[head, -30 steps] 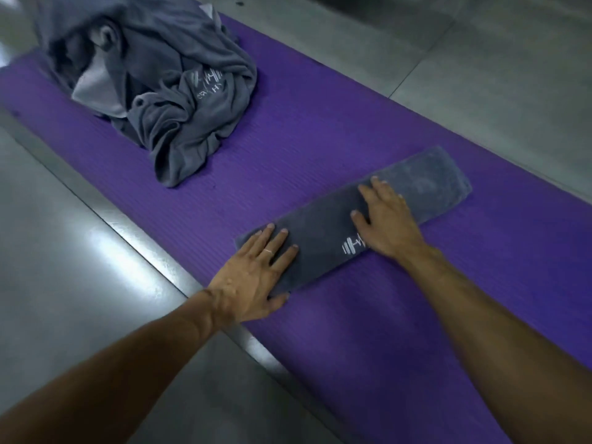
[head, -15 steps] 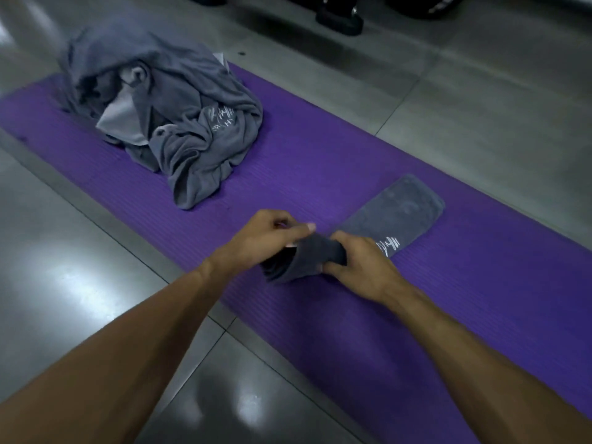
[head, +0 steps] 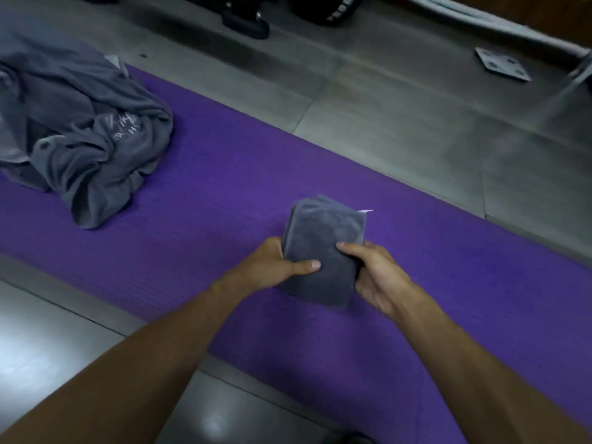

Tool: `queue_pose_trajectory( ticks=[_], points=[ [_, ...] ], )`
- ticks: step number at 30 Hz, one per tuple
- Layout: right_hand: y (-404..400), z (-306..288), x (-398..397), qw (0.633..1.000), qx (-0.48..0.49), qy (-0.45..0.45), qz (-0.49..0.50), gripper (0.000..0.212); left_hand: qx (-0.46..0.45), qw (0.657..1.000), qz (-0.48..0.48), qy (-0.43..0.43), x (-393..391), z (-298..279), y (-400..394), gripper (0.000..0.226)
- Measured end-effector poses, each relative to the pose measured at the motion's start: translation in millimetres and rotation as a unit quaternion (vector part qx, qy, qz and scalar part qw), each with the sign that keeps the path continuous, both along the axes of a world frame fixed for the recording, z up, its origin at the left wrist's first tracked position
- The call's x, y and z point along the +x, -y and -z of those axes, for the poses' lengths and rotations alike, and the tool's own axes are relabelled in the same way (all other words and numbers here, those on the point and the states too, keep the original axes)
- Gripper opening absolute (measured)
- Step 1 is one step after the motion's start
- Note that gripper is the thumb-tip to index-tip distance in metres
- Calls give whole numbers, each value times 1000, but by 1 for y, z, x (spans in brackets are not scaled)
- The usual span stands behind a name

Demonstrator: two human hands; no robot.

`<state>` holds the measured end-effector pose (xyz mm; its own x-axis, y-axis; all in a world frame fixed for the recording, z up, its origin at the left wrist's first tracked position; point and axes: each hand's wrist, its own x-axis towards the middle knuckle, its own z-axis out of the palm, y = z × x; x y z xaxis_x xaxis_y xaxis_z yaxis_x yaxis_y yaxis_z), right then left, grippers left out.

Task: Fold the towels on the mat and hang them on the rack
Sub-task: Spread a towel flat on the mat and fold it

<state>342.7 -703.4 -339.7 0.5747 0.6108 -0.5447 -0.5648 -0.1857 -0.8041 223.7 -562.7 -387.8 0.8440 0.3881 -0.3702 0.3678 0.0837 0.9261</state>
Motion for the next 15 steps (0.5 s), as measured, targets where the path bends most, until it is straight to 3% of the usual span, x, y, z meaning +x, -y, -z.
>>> queue_pose_trajectory(
  ticks=[3,6,9,12,15],
  points=[
    [-5,6,17,997,-45,57,26,34,70,995,66,-41,5,2,1,38],
    [-19,13,37,989,-70,121,50,20,79,996,35,-31,3,4,1,38],
    [-36,17,65,974,-79,198,82,20,142,989,21,-31,-5,11,-2,27],
    [-52,28,86,958,-95,265,47,9,224,974,6,-44,-7,23,-1,23],
    [-68,47,94,939,-130,318,15,9,242,965,-27,-94,3,33,3,30]
  ],
)
